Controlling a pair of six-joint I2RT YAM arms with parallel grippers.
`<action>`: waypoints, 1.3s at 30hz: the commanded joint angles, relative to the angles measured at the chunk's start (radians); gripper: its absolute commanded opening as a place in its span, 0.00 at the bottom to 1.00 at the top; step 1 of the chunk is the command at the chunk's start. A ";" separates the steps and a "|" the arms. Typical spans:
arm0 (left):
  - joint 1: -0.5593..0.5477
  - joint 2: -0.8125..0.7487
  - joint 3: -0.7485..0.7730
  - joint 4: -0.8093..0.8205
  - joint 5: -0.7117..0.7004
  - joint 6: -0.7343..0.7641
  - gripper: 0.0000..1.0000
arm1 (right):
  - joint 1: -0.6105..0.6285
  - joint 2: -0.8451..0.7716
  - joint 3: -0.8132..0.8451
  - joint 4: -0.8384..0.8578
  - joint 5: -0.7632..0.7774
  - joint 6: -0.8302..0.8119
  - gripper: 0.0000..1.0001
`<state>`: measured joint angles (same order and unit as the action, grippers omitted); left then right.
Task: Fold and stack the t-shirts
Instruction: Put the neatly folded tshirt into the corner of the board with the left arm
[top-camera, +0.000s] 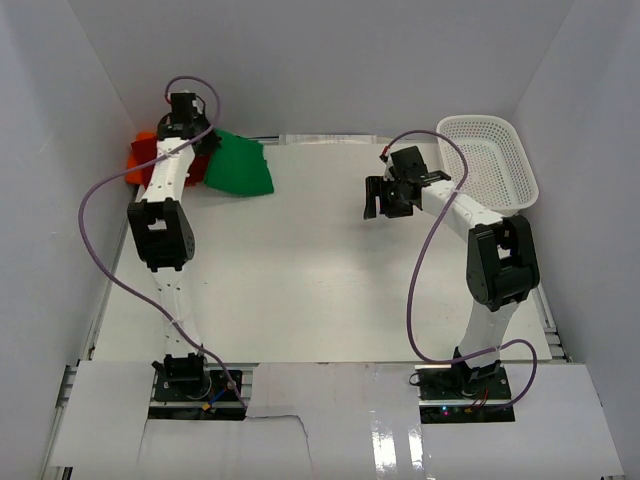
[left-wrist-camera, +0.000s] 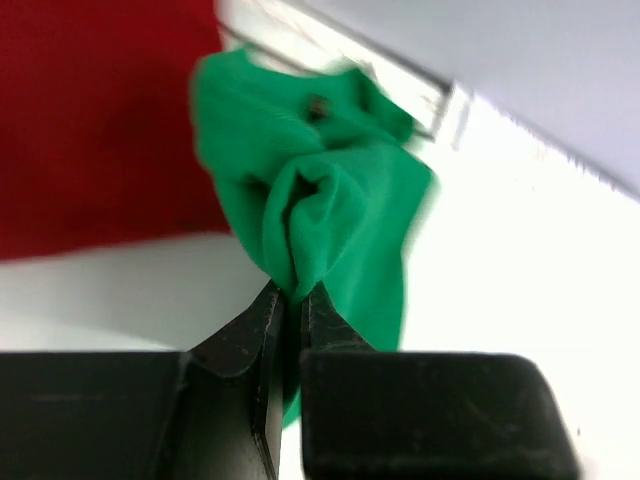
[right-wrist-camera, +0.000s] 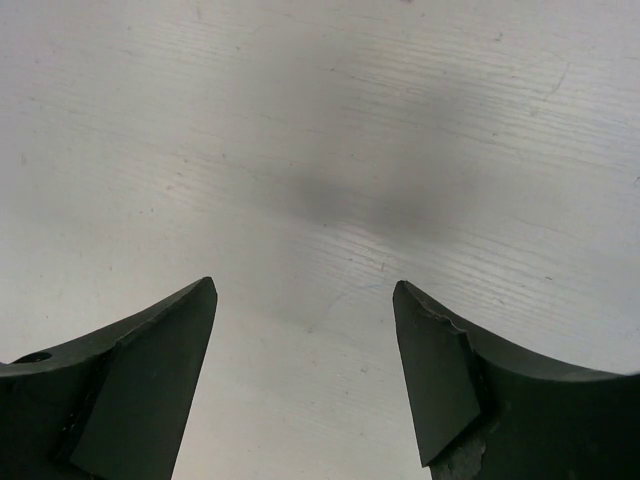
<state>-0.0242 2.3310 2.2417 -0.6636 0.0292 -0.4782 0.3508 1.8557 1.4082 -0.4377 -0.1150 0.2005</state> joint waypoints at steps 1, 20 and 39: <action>0.073 -0.113 0.024 0.034 0.034 0.044 0.00 | 0.019 -0.041 -0.008 0.021 -0.009 -0.012 0.77; 0.328 0.105 0.182 0.349 0.032 -0.030 0.00 | 0.088 -0.012 0.028 -0.021 -0.015 -0.019 0.77; 0.184 -0.539 -0.402 0.271 -0.255 0.103 0.98 | 0.131 -0.102 -0.069 0.100 -0.003 0.007 0.82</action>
<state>0.2207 2.0537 1.9686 -0.3733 -0.1600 -0.4129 0.4805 1.8362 1.3712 -0.4072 -0.1295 0.2012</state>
